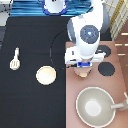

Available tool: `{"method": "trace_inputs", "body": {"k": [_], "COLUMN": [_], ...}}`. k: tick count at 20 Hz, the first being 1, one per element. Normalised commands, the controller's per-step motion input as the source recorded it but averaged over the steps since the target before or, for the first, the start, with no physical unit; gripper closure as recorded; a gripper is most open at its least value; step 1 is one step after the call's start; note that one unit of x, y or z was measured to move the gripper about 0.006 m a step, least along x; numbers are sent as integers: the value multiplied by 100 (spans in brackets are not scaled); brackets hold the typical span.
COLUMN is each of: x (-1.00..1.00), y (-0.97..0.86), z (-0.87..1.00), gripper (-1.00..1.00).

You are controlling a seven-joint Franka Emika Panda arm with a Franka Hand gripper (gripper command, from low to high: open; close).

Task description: Take the lid off the pot, put the pot on the plate, and use the tool to push the pot to the front of the table.

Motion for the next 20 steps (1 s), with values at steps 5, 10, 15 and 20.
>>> {"method": "trace_inputs", "body": {"k": [5, 10, 15, 20], "x": [-71, -84, -95, -100], "y": [-14, -25, -27, -34], "z": [95, 89, 25, -31], "gripper": [100, 100, 100, 100]}}
